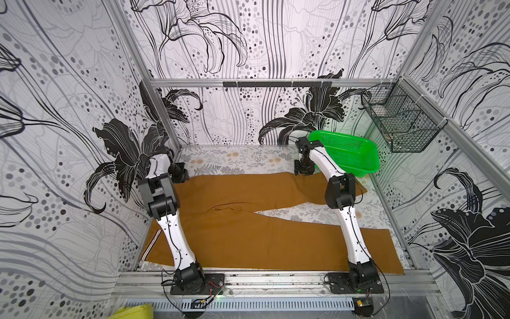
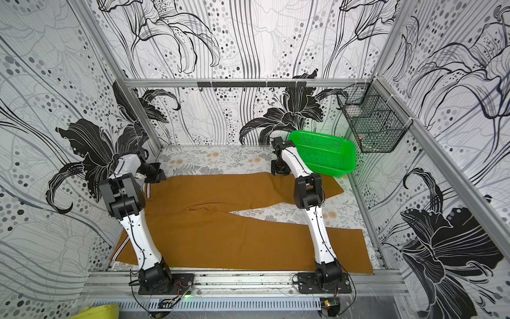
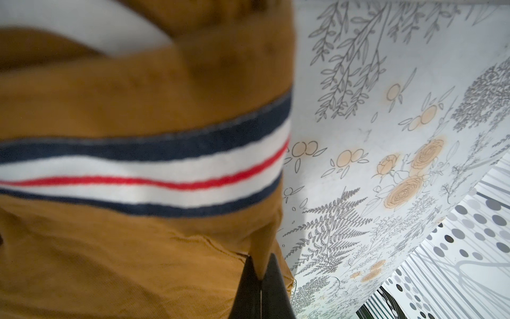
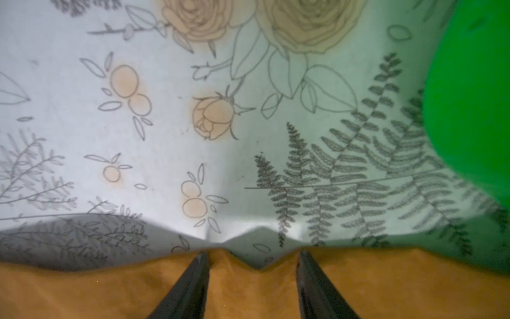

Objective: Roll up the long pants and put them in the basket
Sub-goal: Fold the long pant at the center of the board.

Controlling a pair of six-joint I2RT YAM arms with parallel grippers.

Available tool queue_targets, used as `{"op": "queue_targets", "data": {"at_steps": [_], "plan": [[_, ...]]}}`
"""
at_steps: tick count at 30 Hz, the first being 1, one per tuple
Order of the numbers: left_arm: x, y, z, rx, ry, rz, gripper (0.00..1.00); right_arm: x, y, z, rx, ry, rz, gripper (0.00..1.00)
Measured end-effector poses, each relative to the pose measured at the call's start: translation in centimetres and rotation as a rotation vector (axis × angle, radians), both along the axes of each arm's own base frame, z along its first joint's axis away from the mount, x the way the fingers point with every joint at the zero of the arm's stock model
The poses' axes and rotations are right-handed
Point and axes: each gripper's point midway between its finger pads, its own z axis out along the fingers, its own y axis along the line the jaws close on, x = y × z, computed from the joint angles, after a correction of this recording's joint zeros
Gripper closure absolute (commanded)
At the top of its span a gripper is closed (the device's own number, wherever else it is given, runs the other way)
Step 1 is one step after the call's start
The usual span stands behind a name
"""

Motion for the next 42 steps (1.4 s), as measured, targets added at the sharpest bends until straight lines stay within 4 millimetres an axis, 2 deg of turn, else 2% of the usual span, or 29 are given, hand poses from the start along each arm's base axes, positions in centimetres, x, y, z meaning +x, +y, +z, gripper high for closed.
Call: {"op": "queue_targets", "data": {"at_steps": [4, 11, 16, 19, 22, 29, 33, 37, 42], "plan": [[0.0, 0.0, 0.0, -0.007, -0.003, 0.0, 1.0, -0.4, -0.3, -0.1, -0.01, 0.018, 0.002, 0.99], [0.5, 0.1, 0.7, -0.008, -0.017, -0.002, 1.0, -0.5, -0.3, -0.1, -0.013, 0.022, 0.008, 1.0], [3.8, 1.2, 3.6, 0.019, -0.121, -0.047, 1.0, -0.3, -0.5, 0.4, -0.018, 0.009, 0.003, 1.0], [5.1, 0.9, 5.5, 0.034, -0.195, -0.097, 1.0, 0.0, -0.9, 1.1, -0.013, -0.01, -0.001, 1.0], [5.1, 0.6, 6.5, 0.052, -0.226, -0.136, 1.0, -0.1, -1.2, 2.8, -0.006, -0.035, -0.006, 1.0], [1.9, 0.0, 7.5, 0.104, -0.18, -0.186, 1.0, -1.4, -1.6, 9.5, 0.02, -0.135, -0.009, 1.0], [1.8, 0.1, 7.0, 0.11, -0.179, -0.196, 1.0, -0.2, -1.5, 12.8, 0.044, -0.225, -0.014, 1.0], [3.8, 0.6, 6.3, 0.102, -0.215, -0.195, 1.0, 2.4, -1.2, 14.6, 0.076, -0.314, -0.023, 1.0], [8.2, 1.7, 5.3, 0.077, -0.308, -0.18, 1.0, 3.9, -1.0, 14.0, 0.124, -0.336, -0.053, 1.0]]}}
